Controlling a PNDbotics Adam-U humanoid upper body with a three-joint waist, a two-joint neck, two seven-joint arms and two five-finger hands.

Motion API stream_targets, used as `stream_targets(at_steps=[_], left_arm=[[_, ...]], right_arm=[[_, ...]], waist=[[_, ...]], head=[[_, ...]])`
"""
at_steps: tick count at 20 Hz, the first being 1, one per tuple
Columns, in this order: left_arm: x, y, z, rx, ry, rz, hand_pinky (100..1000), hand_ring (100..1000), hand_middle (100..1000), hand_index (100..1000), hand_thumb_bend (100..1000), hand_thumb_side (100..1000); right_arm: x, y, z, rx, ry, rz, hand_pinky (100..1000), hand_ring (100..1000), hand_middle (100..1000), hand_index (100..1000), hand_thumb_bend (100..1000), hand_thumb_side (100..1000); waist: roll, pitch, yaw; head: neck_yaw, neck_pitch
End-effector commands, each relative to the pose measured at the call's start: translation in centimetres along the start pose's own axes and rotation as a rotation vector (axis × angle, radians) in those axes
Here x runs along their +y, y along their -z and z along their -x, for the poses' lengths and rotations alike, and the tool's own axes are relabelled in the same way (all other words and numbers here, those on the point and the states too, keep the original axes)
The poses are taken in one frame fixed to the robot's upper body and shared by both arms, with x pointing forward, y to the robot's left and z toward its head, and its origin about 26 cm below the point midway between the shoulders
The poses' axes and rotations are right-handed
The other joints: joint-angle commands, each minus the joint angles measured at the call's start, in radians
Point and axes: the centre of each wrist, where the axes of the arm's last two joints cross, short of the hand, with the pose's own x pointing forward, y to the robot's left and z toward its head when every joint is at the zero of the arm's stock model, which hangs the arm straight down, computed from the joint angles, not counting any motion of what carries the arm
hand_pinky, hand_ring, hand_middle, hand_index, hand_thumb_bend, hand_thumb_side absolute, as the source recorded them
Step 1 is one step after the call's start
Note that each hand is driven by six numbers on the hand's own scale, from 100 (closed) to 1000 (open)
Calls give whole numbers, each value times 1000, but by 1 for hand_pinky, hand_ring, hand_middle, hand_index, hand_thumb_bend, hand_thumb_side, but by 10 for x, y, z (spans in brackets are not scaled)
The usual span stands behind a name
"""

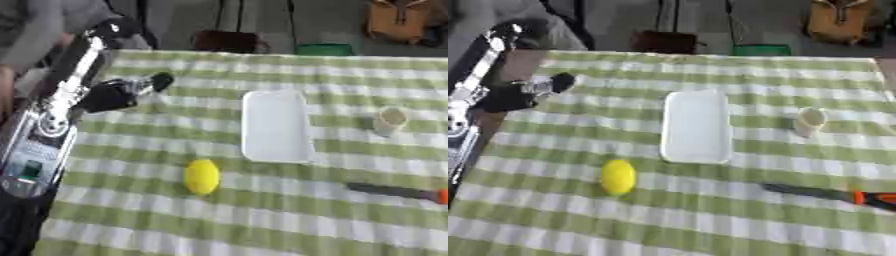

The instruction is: Pick up objects on the table and place them in the box.

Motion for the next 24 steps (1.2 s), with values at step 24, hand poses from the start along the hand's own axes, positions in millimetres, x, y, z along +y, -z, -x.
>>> stream_targets(at_steps=[24], left_arm=[[-66,5,2,-65,257,636,836,850,783,897,813,622]], right_arm=[[-5,7,-11,-44,-15,-25,627,642,721,830,459,729]], waist=[[8,-28,-20]], head=[[2,-4]])
